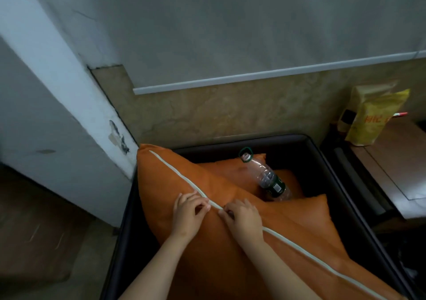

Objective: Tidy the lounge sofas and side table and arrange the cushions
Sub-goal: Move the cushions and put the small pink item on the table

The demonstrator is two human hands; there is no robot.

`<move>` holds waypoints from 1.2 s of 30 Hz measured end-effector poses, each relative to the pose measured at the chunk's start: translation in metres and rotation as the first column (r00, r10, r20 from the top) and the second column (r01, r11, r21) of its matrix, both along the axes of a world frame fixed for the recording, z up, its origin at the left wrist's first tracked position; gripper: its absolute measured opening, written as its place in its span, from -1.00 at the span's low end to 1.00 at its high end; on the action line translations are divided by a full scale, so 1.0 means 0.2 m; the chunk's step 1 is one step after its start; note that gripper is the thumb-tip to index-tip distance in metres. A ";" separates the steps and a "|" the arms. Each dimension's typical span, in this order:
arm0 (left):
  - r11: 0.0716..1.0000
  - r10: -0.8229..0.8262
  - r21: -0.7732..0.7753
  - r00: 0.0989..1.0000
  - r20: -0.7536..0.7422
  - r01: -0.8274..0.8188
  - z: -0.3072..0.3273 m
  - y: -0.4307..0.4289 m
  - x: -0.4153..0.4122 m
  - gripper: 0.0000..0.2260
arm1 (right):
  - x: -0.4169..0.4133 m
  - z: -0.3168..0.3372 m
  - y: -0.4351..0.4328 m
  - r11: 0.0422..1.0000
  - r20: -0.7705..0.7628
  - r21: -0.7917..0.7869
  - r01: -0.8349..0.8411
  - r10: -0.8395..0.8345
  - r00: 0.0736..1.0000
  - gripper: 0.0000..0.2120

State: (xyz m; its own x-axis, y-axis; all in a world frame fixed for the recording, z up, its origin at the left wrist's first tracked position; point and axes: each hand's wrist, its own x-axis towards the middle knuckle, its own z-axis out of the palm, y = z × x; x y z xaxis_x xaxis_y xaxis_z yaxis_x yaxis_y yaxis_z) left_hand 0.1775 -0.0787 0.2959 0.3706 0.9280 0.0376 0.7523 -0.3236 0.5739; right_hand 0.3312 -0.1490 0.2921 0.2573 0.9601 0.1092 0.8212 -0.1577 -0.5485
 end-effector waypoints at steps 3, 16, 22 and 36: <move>1.000 0.002 -0.023 1.000 -0.003 -0.002 0.00 -0.07 -0.10 -0.93 | -0.11 -0.02 -0.06 1.000 0.017 0.008 -0.001 0.001 1.000 -0.87; 0.997 -0.076 -0.046 0.975 -0.211 0.068 0.03 -0.29 -0.40 -0.86 | -0.38 -0.05 -0.32 0.987 -0.040 -0.081 -0.141 0.138 0.990 -0.77; 0.994 -0.107 -0.050 0.957 -0.268 0.097 0.05 -0.33 -0.49 -0.71 | -0.46 -0.05 -0.35 0.981 -0.058 -0.097 -0.168 0.163 0.985 -0.73; 0.975 -0.216 -0.088 0.968 -0.128 0.206 0.13 -0.23 -0.28 -0.75 | -0.27 0.02 -0.34 0.995 -0.068 -0.104 0.008 -0.015 0.998 -0.80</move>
State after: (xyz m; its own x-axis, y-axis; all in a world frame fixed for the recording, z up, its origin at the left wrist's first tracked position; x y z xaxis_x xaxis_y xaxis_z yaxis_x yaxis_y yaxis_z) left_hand 0.1224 -0.1254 0.3220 0.5556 0.8264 -0.0914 0.7436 -0.4447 0.4993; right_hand 0.2775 -0.2178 0.2964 0.2718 0.9623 -0.0086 0.7800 -0.2255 -0.5837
